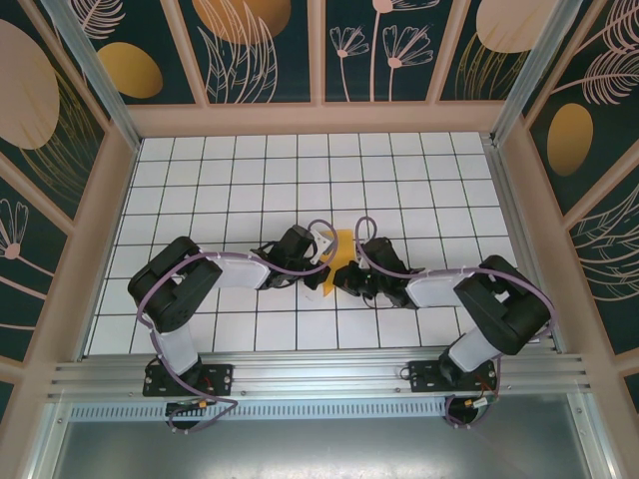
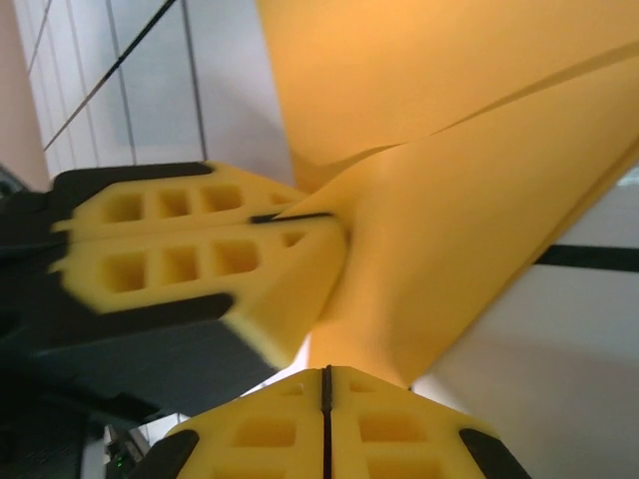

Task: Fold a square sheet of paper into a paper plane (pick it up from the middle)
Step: Third fold the triangle at the center of the table.

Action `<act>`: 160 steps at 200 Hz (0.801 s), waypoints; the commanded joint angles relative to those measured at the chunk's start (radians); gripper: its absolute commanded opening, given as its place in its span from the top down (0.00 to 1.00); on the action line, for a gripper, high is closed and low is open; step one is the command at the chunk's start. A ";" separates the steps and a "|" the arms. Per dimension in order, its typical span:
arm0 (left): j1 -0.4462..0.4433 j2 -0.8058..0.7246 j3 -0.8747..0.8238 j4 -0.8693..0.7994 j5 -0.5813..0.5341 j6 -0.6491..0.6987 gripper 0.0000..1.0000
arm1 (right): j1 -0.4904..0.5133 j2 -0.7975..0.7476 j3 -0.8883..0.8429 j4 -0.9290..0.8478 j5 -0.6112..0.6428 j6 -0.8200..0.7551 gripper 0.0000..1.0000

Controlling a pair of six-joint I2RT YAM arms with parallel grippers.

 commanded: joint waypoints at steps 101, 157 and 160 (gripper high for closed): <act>0.008 0.086 -0.028 -0.086 -0.012 0.013 0.98 | 0.063 0.132 -0.023 0.146 0.043 0.072 0.90; 0.010 0.086 -0.032 -0.084 -0.014 0.010 0.98 | 0.078 0.045 -0.012 0.083 0.067 0.067 0.90; 0.010 0.086 -0.032 -0.083 -0.014 0.011 0.98 | 0.080 0.039 -0.015 0.081 0.068 0.068 0.90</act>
